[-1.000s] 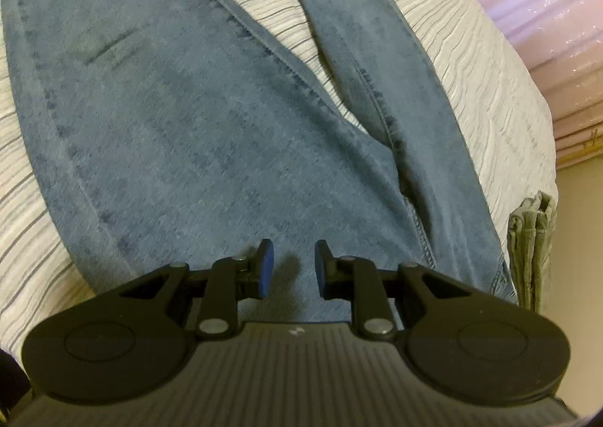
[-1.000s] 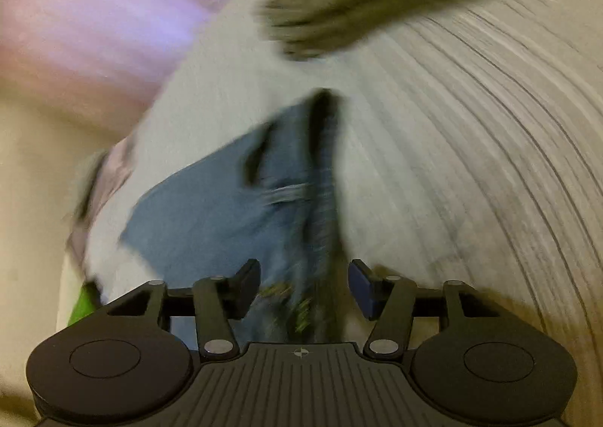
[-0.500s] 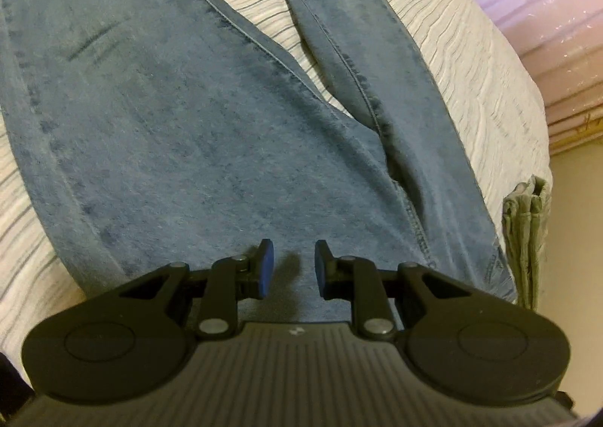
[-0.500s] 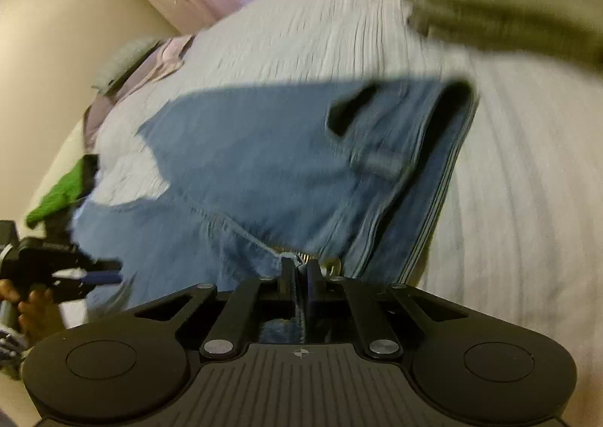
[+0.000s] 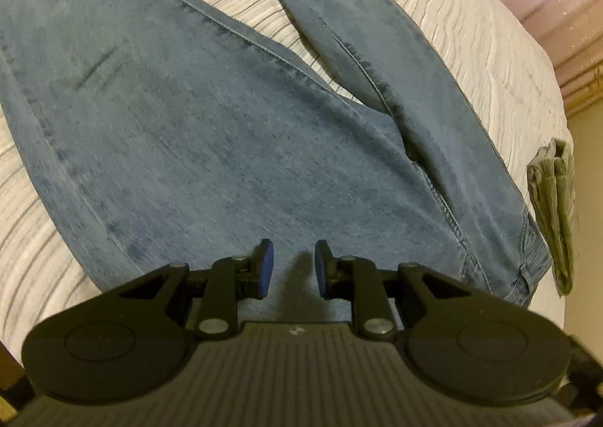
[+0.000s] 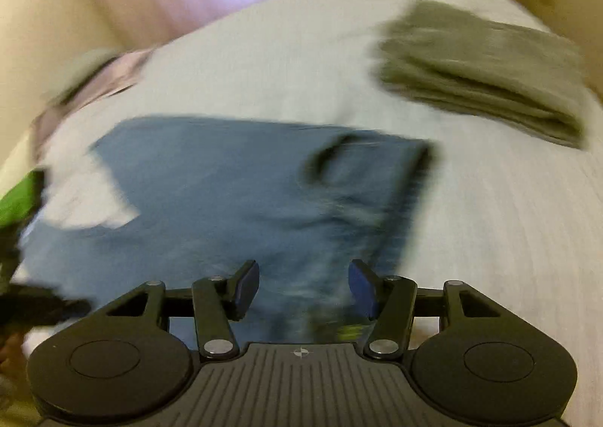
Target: Fold clothes
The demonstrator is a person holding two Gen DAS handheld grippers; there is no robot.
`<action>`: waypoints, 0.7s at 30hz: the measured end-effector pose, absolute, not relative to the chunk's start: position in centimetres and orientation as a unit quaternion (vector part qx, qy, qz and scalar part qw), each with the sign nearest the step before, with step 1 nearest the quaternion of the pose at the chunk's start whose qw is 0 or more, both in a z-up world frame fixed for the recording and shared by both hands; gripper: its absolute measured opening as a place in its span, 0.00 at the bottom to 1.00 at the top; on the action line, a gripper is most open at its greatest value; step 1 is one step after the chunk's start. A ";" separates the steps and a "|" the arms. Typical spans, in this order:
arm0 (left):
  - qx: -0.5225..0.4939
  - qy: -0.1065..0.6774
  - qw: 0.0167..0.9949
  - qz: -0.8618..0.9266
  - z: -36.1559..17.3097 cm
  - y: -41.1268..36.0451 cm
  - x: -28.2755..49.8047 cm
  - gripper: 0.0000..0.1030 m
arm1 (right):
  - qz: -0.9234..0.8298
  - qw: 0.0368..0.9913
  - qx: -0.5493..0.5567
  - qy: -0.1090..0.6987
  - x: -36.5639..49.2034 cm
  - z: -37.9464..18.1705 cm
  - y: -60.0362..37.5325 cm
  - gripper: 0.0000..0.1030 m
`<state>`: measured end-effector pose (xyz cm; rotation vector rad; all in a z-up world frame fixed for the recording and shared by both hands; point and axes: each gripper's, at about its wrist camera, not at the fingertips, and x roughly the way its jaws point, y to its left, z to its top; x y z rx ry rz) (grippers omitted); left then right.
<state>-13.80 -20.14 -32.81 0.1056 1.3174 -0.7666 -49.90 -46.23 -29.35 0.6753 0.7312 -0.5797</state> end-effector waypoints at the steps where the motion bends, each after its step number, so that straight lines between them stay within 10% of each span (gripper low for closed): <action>1: 0.056 0.592 0.723 -0.352 -32.9 -20.2 -13.9 0.17 | -0.253 0.845 0.305 0.359 -48.8 -29.6 -45.1 0.55; 8: 0.129 0.547 0.736 -0.377 -33.4 -19.4 -13.4 0.18 | -0.226 0.817 0.206 0.489 -47.4 -34.5 -39.4 0.54; 21: 0.202 0.474 0.825 -0.234 -34.2 -8.3 7.2 0.07 | -0.370 0.739 0.359 0.433 -43.6 -30.6 -33.0 0.55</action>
